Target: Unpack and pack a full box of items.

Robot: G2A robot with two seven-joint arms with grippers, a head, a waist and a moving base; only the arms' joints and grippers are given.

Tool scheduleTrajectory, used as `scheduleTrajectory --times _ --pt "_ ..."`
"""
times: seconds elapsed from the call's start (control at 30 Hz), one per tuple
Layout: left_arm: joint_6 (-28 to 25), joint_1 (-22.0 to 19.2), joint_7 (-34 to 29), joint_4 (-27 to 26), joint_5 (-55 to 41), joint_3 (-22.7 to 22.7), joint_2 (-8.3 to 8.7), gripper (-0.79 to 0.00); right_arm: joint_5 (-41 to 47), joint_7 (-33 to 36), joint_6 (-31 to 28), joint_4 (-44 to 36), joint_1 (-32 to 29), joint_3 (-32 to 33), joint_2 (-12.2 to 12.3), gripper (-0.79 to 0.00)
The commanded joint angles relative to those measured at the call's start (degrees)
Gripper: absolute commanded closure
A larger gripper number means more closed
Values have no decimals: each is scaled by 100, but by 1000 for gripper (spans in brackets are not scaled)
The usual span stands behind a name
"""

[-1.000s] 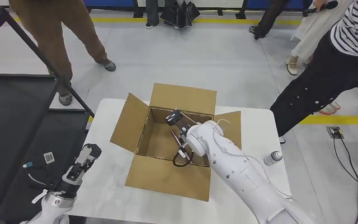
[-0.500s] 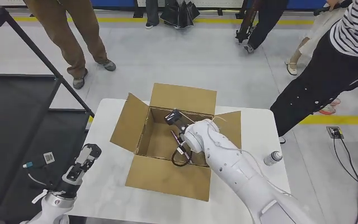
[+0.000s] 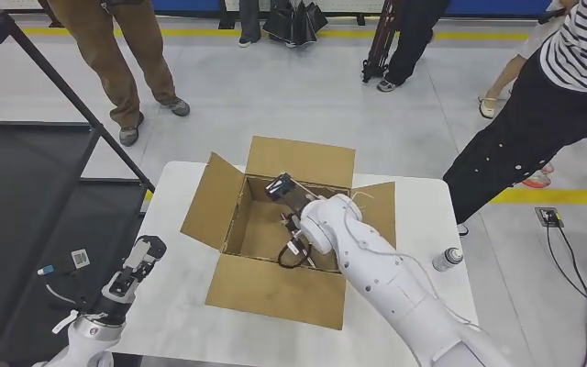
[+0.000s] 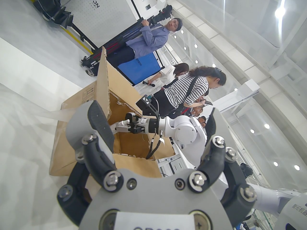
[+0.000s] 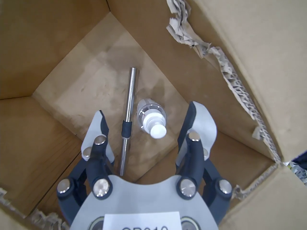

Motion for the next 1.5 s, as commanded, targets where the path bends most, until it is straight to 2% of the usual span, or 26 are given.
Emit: scheduleTrajectory --times 0.0,0.2,0.33,0.5,0.6,0.73,0.83,1.13,1.47 --pt "0 0 0 0 0 0 0 -785 -233 220 -33 -753 -321 199 123 -785" --pt "0 0 0 0 0 0 0 -785 -972 620 -126 -3153 -1555 1148 503 -785" --pt "0 0 0 0 0 0 0 -785 -1428 734 31 -4753 -2491 2241 722 -785" --pt "0 0 0 0 0 0 0 -785 -1375 778 -38 -6219 -3546 3682 891 -785" --pt "0 0 0 0 0 0 0 -785 -1401 866 50 -6536 -4025 4487 953 -785" --pt "0 0 0 0 0 0 0 -785 -1336 1141 -6 -6208 -4285 5171 1012 -785" --pt "0 0 0 0 0 0 0 -785 -1104 1300 -208 -5615 -4291 5493 1055 -785" --pt "0 0 0 0 0 0 0 -785 -552 1025 -583 -3614 -3796 5840 1168 -785" --pt "0 0 0 0 0 0 0 -785 -401 634 -718 -2540 -3455 5867 1284 -785"
